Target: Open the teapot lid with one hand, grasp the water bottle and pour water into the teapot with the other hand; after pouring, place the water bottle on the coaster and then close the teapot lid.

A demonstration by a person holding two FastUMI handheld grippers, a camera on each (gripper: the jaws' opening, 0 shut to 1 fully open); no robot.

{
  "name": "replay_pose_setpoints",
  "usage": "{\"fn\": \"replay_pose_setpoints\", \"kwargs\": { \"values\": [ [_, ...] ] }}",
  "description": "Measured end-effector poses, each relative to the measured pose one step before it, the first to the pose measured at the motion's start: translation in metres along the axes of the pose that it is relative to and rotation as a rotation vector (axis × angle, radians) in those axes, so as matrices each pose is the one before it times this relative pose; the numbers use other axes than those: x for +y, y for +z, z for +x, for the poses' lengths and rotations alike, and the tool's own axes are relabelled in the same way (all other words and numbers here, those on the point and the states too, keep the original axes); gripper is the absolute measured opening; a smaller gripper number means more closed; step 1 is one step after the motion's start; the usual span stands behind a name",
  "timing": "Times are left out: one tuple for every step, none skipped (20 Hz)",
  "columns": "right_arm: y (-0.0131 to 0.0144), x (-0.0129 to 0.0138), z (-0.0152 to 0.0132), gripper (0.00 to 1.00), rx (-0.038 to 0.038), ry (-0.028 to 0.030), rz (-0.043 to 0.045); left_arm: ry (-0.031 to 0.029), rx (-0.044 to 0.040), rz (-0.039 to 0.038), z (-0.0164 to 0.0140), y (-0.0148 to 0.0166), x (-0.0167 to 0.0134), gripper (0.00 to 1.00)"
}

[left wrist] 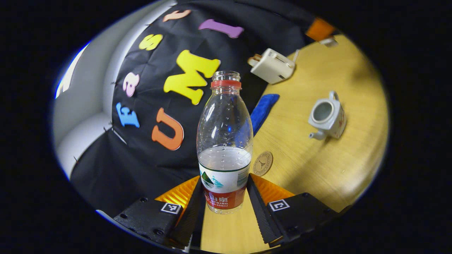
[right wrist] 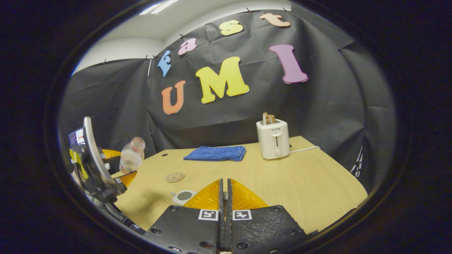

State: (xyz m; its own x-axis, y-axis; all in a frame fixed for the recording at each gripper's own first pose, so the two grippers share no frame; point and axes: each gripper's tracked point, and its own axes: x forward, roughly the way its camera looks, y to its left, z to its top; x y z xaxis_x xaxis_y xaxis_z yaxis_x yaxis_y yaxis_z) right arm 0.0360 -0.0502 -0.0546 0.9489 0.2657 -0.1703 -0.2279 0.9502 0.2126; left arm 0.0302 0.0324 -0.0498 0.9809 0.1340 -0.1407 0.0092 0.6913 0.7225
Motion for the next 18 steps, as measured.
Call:
{"fn": "replay_pose_setpoints", "kwargs": {
  "values": [
    [0.00095, 0.00130, -0.00068, 0.00, -0.00465, 0.00131, -0.00112, -0.00464, -0.00932, -0.12896, 0.00238, 0.00657, 0.00588, 0.75],
    [-0.00008, 0.00209, -0.00051, 0.00, -0.00280, 0.00263, -0.00462, -0.01138, -0.00444, -0.12441, 0.00288, 0.00477, 0.00074, 0.75],
    [0.00018, 0.00182, 0.00018, 0.00, -0.00346, 0.00136, -0.00669, -0.00938, -0.00718, -0.11494, 0.00203, 0.00487, 0.00379, 0.75],
    [-0.00010, 0.00230, -0.00079, 0.00, -0.00219, 0.00109, -0.00674, -0.01369, -0.00787, -0.09171, 0.00444, 0.00429, -0.00285, 0.75],
    [0.00084, 0.00249, -0.00036, 0.00, -0.00389, 0.00323, -0.00593, -0.01374, -0.00711, -0.06979, 0.00537, -0.00065, -0.00674, 0.75],
    [-0.00001, 0.00150, -0.00032, 0.00, -0.00435, 0.00120, -0.00502, -0.01205, -0.00577, -0.04788, 0.00457, -0.00086, -0.00463, 0.75],
    [0.00007, 0.00177, 0.00037, 0.00, -0.00261, 0.00131, -0.00595, -0.01094, -0.00519, -0.03502, 0.00258, 0.00084, -0.00094, 0.75],
    [-0.00151, 0.00177, 0.00073, 0.00, -0.00043, 0.00124, -0.00550, -0.00362, -0.01056, -0.03060, 0.00384, 0.00163, 0.00040, 0.75],
    [-0.00087, 0.00143, 0.00024, 0.00, 0.00122, 0.00129, -0.00235, -0.01228, -0.01056, -0.03671, 0.00374, 0.00118, 0.00065, 0.75],
    [-0.00218, 0.00167, 0.00132, 0.02, 0.00194, 0.00137, -0.00146, -0.01008, -0.00978, -0.03220, 0.00332, 0.00105, -0.00108, 0.75],
    [-0.00181, 0.00095, 0.00140, 0.00, 0.00362, -0.00035, -0.00274, -0.00418, -0.01384, -0.03165, 0.00590, 0.00205, 0.00127, 0.75],
    [-0.00331, -0.00011, 0.00121, 0.00, 0.00616, -0.00218, -0.00428, -0.00153, -0.01191, -0.02613, 0.00783, 0.00153, 0.00198, 0.75],
    [-0.00302, 0.00064, 0.00123, 0.00, 0.00485, -0.00150, -0.00091, -0.00275, -0.00723, -0.01827, 0.00689, 0.00037, 0.00060, 0.75],
    [-0.00251, 0.00056, 0.00001, 0.00, 0.00488, -0.00185, 0.00077, -0.00330, -0.00216, -0.01686, 0.00897, 0.00112, 0.00252, 0.75],
    [-0.00337, -0.00057, 0.00106, 0.02, 0.00986, -0.00326, -0.00279, -0.00849, 0.00403, -0.00962, 0.01097, -0.00044, 0.00031, 0.75],
    [-0.00281, -0.00153, 0.00185, 0.00, 0.00955, -0.00660, -0.00638, -0.00024, 0.01064, 0.00276, 0.01022, -0.00215, 0.00178, 0.76],
    [-0.00032, -0.00206, 0.00105, 0.00, 0.00457, -0.00892, -0.00400, 0.00406, -0.00049, 0.00742, 0.01042, 0.00044, 0.00395, 0.76],
    [-0.00090, -0.00074, 0.00027, 0.00, 0.00351, -0.00532, -0.00270, 0.00166, 0.00171, 0.00179, 0.01094, 0.00034, 0.00261, 0.76]
  ]
}}
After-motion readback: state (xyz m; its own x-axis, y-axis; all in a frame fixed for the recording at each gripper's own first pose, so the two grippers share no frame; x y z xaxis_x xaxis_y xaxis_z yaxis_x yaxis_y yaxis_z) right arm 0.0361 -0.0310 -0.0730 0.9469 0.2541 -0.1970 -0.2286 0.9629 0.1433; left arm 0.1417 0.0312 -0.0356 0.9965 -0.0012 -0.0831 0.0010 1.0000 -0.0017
